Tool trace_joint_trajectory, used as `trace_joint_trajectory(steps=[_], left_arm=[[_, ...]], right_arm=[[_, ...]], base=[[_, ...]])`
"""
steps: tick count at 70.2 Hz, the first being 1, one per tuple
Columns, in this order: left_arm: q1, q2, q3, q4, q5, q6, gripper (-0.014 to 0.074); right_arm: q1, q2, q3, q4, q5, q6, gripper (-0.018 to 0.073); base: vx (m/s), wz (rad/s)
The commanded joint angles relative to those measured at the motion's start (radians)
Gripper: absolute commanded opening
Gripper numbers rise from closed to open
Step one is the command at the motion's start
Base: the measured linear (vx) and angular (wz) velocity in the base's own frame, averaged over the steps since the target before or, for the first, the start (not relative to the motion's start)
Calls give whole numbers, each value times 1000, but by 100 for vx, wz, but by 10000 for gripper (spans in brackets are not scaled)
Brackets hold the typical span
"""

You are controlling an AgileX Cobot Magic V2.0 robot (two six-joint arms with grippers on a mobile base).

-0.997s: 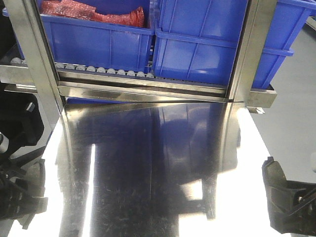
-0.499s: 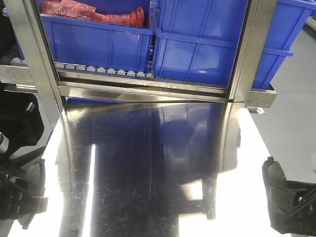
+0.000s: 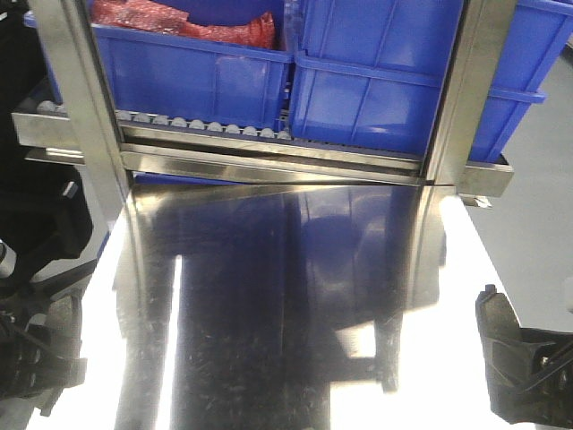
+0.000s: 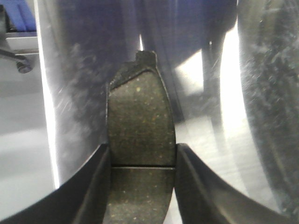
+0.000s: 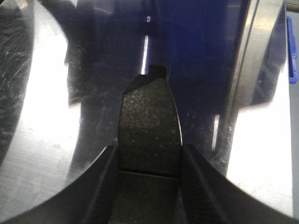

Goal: Move and align brake pads A on conveyor
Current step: 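Back away and turn the base from the steel table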

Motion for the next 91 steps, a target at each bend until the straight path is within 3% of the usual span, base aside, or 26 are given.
trace_joint_trajectory(steps=[1,31,91], left_arm=[[-7,-14,-27,-3,-59,-3,73],[-7,-13,-27,-3,-59,-3,73],[-7,-13,-27,-3,-59,-3,73]], right_arm=[[-1,-4,-29,-7,-80,-10,-1],[-1,-4,-29,-7,-78,-10,-1],[-1,-4,-29,-7,-78,-10,-1]], base=[[-5,12],[-10,27],[-11,51]])
